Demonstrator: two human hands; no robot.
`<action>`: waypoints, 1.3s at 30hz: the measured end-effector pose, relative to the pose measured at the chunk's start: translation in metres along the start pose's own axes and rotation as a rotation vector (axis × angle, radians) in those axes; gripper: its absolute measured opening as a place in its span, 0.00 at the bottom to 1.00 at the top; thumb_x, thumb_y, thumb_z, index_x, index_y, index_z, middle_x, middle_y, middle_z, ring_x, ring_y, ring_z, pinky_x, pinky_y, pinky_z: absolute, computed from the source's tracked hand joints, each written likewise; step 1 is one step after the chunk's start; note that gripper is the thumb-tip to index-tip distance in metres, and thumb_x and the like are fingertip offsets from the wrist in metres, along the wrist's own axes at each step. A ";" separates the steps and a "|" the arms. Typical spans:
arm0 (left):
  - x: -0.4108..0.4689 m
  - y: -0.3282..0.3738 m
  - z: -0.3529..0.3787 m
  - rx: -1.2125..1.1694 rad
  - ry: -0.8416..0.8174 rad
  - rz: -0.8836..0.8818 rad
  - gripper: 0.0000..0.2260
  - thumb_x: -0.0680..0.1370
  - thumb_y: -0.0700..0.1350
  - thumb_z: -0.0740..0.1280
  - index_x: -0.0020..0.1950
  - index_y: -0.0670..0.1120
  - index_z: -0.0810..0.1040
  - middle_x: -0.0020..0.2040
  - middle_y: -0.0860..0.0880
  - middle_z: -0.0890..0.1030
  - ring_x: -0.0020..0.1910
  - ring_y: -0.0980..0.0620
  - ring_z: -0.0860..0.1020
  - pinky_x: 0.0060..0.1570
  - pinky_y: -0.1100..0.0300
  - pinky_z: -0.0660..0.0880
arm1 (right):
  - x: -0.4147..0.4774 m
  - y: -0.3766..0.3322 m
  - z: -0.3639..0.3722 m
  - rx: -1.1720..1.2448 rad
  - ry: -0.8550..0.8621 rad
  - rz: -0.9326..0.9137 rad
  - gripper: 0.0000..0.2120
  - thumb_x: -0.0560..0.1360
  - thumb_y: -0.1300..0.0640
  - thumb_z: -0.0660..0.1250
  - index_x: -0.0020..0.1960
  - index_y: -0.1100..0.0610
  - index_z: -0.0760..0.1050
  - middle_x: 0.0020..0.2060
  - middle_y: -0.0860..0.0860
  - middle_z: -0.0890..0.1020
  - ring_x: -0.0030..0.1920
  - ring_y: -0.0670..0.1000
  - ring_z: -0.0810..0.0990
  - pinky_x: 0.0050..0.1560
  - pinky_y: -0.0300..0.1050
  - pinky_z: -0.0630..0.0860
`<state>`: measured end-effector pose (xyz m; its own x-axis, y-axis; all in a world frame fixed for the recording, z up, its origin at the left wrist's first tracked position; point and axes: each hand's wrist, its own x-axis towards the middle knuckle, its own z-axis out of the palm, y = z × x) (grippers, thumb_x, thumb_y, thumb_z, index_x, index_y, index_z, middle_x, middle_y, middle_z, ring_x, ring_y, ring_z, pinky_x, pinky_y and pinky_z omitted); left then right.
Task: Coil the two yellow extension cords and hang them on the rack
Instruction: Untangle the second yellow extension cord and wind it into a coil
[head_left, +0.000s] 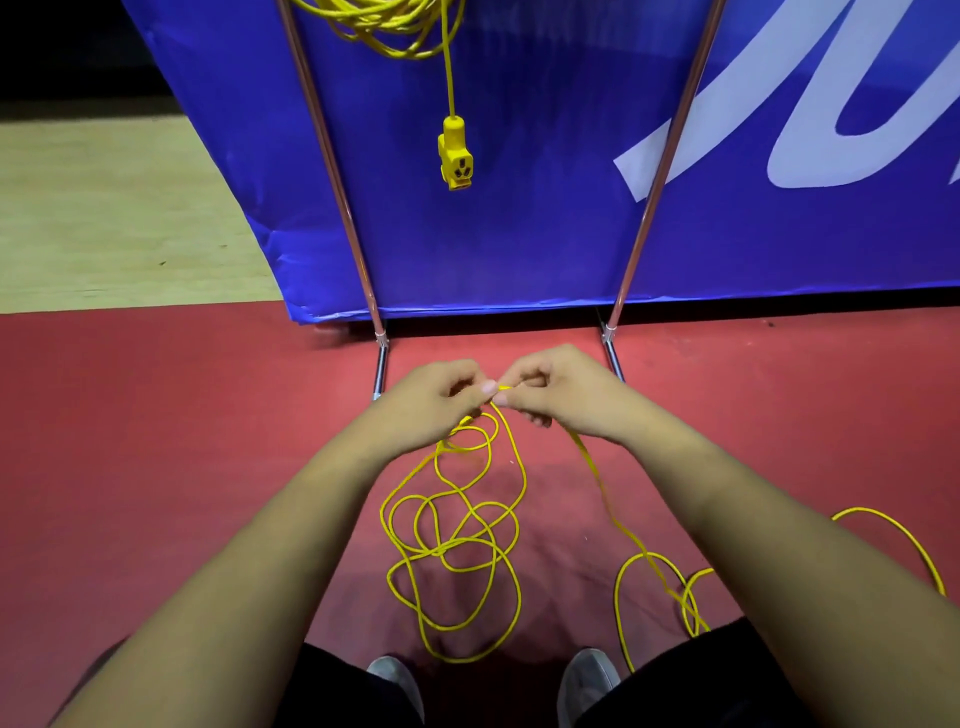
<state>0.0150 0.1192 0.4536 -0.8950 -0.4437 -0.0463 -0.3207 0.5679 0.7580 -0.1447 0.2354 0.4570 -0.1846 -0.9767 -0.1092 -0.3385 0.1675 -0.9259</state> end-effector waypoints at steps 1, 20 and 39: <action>0.000 0.000 -0.002 -0.005 0.033 0.003 0.16 0.76 0.57 0.60 0.43 0.45 0.77 0.39 0.44 0.80 0.37 0.49 0.77 0.43 0.50 0.74 | -0.001 0.004 -0.002 -0.008 -0.046 0.021 0.03 0.75 0.60 0.70 0.42 0.57 0.79 0.25 0.47 0.77 0.28 0.47 0.75 0.33 0.41 0.72; -0.004 0.011 0.007 -0.010 -0.120 -0.052 0.15 0.78 0.58 0.60 0.43 0.49 0.77 0.37 0.48 0.83 0.38 0.48 0.81 0.42 0.53 0.76 | -0.006 -0.005 0.003 -0.152 -0.069 -0.058 0.04 0.77 0.63 0.66 0.45 0.61 0.79 0.23 0.43 0.75 0.26 0.40 0.71 0.32 0.35 0.68; 0.002 0.004 0.004 0.080 0.006 -0.047 0.16 0.78 0.59 0.59 0.46 0.48 0.78 0.43 0.49 0.84 0.43 0.55 0.80 0.48 0.54 0.76 | -0.001 -0.005 0.002 -0.124 0.002 -0.036 0.09 0.77 0.59 0.66 0.39 0.56 0.78 0.26 0.52 0.71 0.26 0.48 0.66 0.26 0.40 0.61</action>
<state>0.0110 0.1238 0.4540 -0.8766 -0.4751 -0.0759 -0.3859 0.6000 0.7008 -0.1407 0.2355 0.4607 -0.1723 -0.9822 -0.0753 -0.4568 0.1474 -0.8773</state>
